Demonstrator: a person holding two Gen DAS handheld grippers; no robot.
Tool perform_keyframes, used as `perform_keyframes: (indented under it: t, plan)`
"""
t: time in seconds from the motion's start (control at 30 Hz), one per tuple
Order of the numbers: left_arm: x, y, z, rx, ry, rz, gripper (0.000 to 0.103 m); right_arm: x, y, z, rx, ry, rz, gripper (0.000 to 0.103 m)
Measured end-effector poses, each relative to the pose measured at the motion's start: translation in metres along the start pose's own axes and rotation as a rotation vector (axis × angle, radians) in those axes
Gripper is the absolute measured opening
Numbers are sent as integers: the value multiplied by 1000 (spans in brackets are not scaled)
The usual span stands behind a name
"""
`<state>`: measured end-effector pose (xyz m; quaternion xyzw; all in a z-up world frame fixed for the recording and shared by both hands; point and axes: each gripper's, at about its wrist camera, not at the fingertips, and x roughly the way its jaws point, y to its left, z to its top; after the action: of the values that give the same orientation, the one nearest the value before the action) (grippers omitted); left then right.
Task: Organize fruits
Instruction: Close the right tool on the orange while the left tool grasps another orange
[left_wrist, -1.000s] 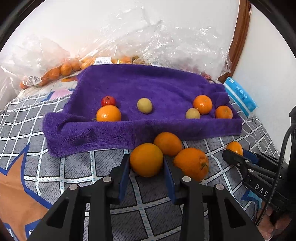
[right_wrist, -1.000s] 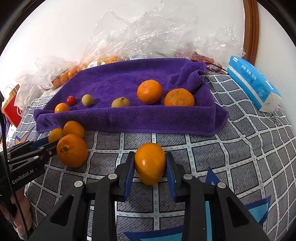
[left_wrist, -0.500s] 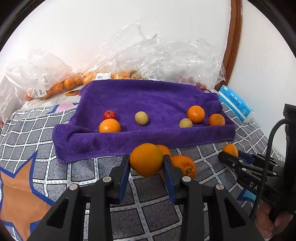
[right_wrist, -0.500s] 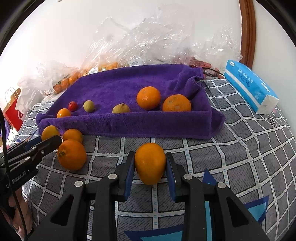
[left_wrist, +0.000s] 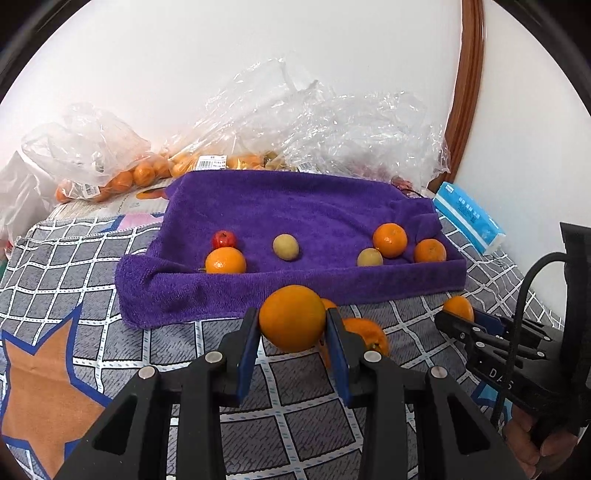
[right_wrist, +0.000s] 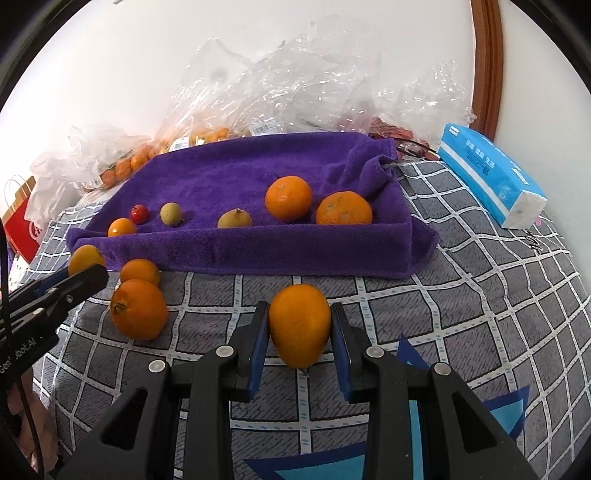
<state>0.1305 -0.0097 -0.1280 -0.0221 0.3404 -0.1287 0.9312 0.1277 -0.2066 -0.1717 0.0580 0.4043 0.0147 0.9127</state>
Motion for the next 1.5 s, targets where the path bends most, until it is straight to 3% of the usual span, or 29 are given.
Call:
perform_keyframes:
  t: [0.6, 1.5]
  plan:
    - [-7, 3, 3, -8, -18, 2, 34, -4, 7, 0, -30, 9, 14, 32]
    - [-54, 14, 16, -89, -28, 15, 34, -63, 21, 26, -55, -68, 25, 32]
